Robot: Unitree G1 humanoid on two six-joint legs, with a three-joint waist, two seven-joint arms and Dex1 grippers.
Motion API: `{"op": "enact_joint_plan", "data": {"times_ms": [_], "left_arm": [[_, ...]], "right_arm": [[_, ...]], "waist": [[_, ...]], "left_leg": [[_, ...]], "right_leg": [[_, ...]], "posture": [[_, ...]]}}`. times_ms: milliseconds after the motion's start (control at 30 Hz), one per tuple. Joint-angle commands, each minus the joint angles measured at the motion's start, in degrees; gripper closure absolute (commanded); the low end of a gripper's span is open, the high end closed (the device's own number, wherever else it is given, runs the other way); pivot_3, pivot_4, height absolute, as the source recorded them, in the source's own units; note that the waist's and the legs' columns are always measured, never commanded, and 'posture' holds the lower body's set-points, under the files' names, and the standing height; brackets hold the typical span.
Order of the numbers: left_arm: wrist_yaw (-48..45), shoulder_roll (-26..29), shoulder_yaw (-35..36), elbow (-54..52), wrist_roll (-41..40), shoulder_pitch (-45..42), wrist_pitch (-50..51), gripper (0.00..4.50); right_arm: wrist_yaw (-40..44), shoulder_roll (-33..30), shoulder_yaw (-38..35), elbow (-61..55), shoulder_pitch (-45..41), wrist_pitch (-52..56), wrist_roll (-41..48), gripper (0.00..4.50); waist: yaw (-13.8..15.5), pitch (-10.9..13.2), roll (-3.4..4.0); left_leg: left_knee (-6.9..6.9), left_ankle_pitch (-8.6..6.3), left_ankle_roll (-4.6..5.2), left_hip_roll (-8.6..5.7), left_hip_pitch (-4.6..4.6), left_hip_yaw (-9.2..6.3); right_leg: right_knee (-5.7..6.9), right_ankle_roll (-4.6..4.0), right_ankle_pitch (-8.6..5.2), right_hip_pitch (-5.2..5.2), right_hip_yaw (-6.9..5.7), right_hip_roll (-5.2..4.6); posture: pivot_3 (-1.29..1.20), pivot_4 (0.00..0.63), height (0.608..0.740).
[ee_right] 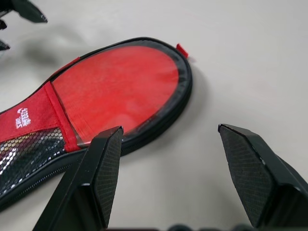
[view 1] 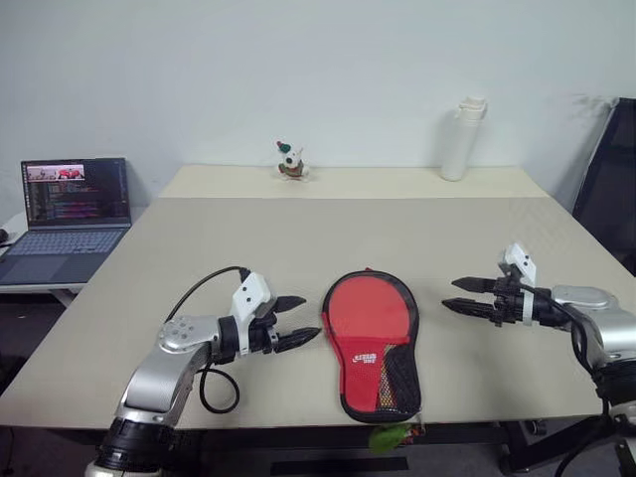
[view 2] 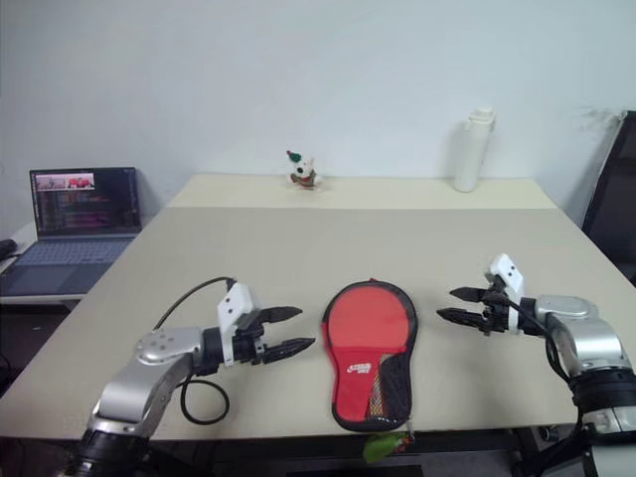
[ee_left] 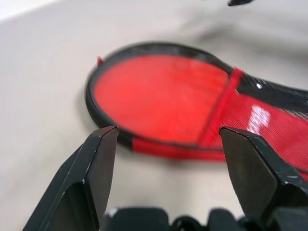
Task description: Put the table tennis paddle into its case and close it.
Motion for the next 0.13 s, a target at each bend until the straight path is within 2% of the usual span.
{"op": "enact_joint_plan", "data": {"times_ms": [33, 133], "left_arm": [[1.3, 0.5, -0.1, 2.4, 1.2, -0.7, -3.5, 0.85], [3.7, -1.2, -0.1, 2.6, 0.9, -0.3, -3.6, 0.85]], "right_arm": [[-1.0, -1.1, -2.9, -5.7, 2.8, 0.5, 0.5, 1.06], [-1.1, -1.9, -3.2, -8.2, 4.7, 2.3, 0.6, 1.06]], "waist": [[-0.1, 0.0, 0.02], [-0.1, 0.0, 0.02]], "left_leg": [[-0.02, 0.00, 0.00, 0.02, 0.01, 0.00], [-0.05, 0.00, 0.00, 0.04, -0.02, -0.01]], "right_leg": [[-0.01, 0.00, 0.00, 0.00, 0.01, 0.01], [-0.02, -0.05, 0.01, -0.02, 0.02, 0.02]], "posture": [[0.00, 0.150, 0.740], [0.00, 0.150, 0.740]]}}
